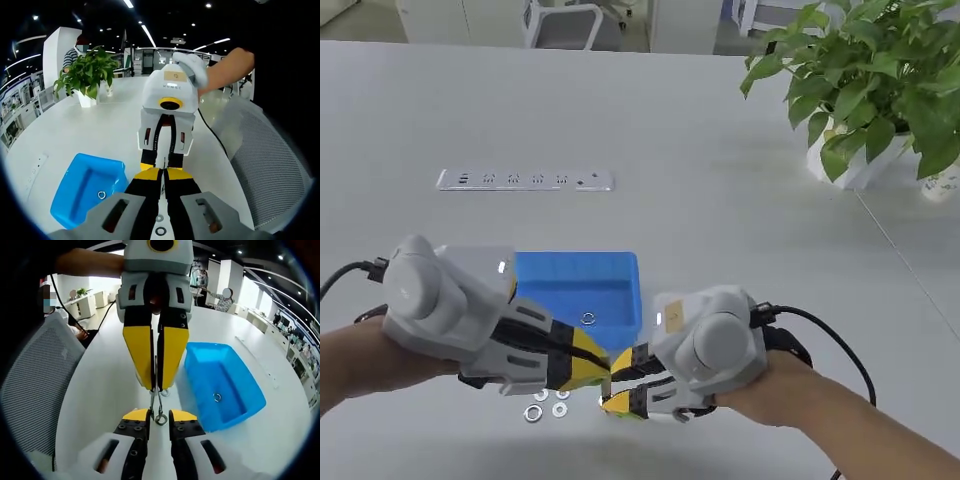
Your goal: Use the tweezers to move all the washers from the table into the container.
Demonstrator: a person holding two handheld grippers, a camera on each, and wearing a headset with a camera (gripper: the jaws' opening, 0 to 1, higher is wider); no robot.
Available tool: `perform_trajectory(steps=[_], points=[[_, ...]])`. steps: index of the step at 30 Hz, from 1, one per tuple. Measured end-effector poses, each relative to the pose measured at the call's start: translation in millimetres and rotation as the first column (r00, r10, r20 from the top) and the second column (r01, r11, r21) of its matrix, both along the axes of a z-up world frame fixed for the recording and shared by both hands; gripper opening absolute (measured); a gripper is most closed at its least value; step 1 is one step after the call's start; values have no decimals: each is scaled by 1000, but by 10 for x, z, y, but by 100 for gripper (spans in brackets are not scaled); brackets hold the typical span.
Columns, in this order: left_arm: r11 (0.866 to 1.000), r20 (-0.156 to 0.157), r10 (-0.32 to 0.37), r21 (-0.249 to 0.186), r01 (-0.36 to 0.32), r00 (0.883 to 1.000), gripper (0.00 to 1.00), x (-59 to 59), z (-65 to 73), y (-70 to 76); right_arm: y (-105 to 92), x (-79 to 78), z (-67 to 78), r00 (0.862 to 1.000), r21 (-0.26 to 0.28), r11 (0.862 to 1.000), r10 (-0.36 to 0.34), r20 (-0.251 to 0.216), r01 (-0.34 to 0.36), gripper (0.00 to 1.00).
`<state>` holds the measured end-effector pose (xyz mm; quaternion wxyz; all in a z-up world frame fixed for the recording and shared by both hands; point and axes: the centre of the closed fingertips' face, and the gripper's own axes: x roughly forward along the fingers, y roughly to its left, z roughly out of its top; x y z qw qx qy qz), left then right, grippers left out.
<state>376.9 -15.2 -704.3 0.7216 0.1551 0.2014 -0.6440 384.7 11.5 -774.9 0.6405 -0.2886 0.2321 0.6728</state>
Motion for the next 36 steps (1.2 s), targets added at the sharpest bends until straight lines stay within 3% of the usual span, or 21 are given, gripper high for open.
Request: perform_trajectory(steps=[13,36], points=[[1000,0,1,6,-1,1000,6,-3,9,-6,17,-38,-37,1000,-5,1000,-5,-5,5,9],[1000,9,-1,27,1,1000,7,12,-22,2,11,-48,-48,1000,-18,1000,-5,-3,5,7]])
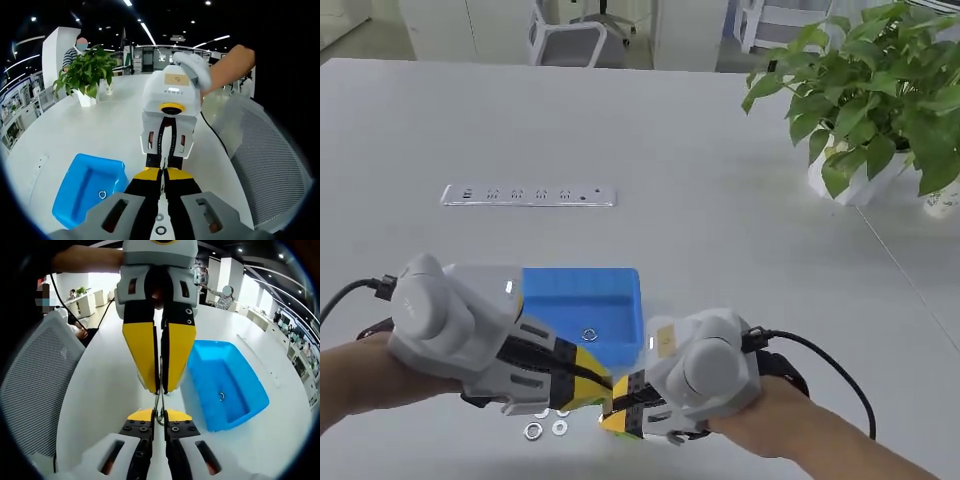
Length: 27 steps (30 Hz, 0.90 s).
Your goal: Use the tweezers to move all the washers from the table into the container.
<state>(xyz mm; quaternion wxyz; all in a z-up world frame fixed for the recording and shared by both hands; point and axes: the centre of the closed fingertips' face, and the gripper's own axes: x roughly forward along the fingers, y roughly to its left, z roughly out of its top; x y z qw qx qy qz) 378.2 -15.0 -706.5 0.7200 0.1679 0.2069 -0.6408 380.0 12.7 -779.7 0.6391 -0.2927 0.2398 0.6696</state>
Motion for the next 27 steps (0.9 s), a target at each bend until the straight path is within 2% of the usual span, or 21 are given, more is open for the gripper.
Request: perform_trajectory(steps=[10,17,21,27], points=[[1000,0,21,-4,-21,1000,11,0,54,25,20,-6,13,1000,3,1000,1,3,-1,7],[999,-16,49,-9,-49,999,19,-11,120,130,28,-14,85,1000,3,1000,9,10,-9,8],[998,-21,67,-4,-67,998,21,-34,140,188,29,24,140,1000,9,1000,3,20,-3,8],[995,4,98,-8,-98,995,25,-51,173,279,24,78,238,999,9,1000,-2,47,2,8]])
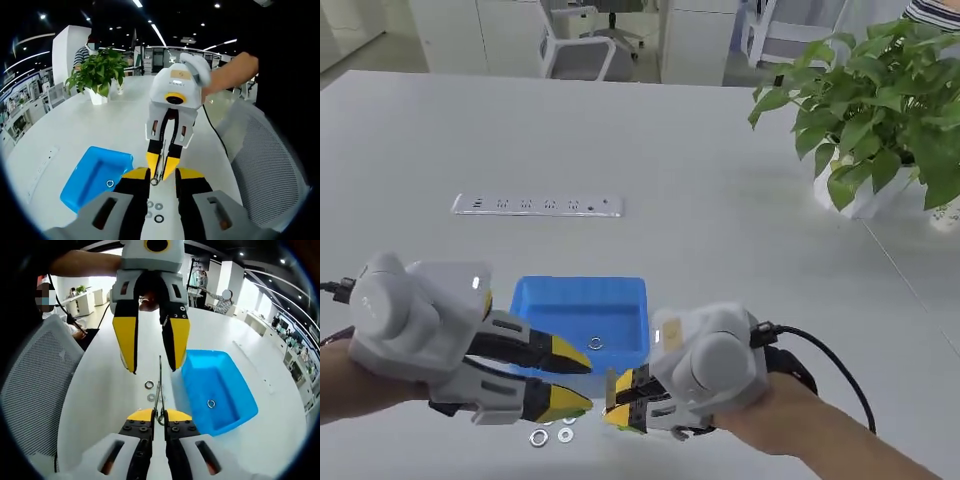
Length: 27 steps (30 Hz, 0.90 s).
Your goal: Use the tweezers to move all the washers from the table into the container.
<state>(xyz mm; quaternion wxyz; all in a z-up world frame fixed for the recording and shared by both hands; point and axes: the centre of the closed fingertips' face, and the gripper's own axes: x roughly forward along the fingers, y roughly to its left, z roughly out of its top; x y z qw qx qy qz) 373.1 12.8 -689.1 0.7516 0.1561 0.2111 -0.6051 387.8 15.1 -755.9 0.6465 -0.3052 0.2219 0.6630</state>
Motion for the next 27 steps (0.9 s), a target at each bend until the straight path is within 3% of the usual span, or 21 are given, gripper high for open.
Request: perform_trajectory(steps=[15,18,27], points=[[991,7,132,-8,-132,991,40,25,96,395,27,74,307,1000,16,1000,24,20,-24,8],[988,-5,154,-14,-154,988,41,8,106,449,42,86,366,999,18,999,32,20,-33,8],[977,-2,214,-16,-214,977,53,-4,109,553,95,165,509,999,36,998,43,26,-44,8]])
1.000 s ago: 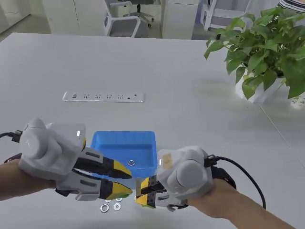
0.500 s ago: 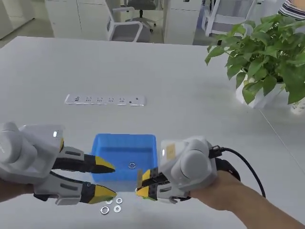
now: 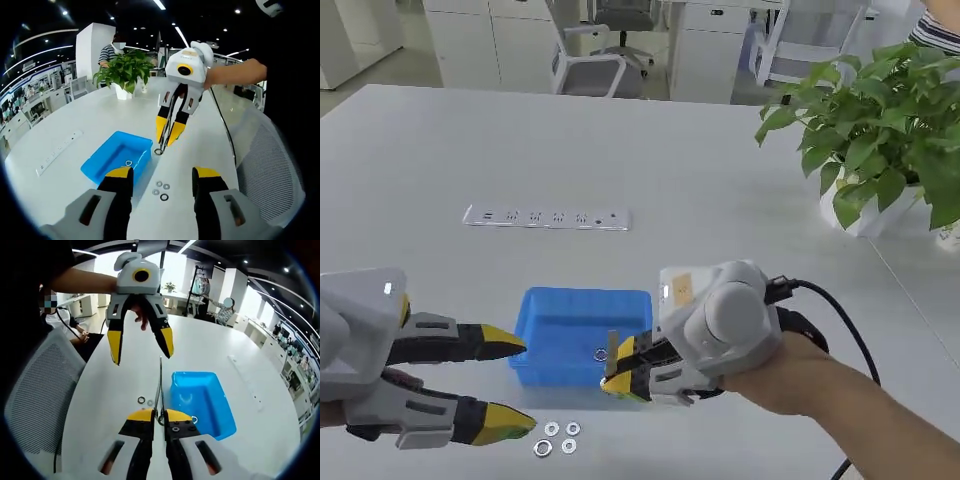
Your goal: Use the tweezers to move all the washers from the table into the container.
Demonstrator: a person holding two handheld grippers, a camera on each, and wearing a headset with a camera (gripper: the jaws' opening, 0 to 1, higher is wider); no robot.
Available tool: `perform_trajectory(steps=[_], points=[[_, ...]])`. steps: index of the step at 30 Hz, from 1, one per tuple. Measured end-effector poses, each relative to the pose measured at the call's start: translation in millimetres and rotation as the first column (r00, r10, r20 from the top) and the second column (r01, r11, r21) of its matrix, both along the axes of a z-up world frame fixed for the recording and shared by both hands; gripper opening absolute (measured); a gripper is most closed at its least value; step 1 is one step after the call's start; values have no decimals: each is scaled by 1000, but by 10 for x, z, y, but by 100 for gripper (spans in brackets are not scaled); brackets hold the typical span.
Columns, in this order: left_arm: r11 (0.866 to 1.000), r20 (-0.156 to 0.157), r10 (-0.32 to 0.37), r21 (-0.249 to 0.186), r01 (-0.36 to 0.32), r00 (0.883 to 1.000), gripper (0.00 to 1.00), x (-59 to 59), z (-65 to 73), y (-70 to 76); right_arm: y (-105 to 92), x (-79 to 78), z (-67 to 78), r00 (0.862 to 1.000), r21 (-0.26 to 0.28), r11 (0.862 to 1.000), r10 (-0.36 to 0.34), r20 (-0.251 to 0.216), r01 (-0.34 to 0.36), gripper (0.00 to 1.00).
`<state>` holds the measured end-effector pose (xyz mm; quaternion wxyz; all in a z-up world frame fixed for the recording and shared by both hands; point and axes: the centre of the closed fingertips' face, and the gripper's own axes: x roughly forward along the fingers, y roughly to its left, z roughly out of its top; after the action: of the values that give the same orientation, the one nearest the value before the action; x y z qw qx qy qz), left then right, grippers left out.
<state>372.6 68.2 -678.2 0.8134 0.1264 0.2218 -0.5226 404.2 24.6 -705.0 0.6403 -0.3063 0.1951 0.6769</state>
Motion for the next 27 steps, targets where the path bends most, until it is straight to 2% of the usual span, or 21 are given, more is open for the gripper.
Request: perform_trajectory(steps=[4,6,12,17,19,27], points=[[999,-3,40,-6,-40,999,60,-1,2,47,36,82,66,1000,10,1000,3,7,-3,8],[999,7,46,-3,-46,999,61,-22,-4,67,58,133,99,1000,15,1000,5,13,-5,8],[997,-6,76,-1,-76,997,67,-75,-31,115,131,288,164,999,26,999,28,42,-29,8],[994,-14,111,-6,-111,994,72,-75,-45,155,154,383,147,998,16,999,50,49,-51,8],[991,-24,135,-5,-135,991,78,-61,-59,178,163,426,134,998,19,998,51,48,-52,8],[988,-11,156,-12,-156,988,85,-33,-39,165,187,574,87,998,32,998,45,39,-46,8]])
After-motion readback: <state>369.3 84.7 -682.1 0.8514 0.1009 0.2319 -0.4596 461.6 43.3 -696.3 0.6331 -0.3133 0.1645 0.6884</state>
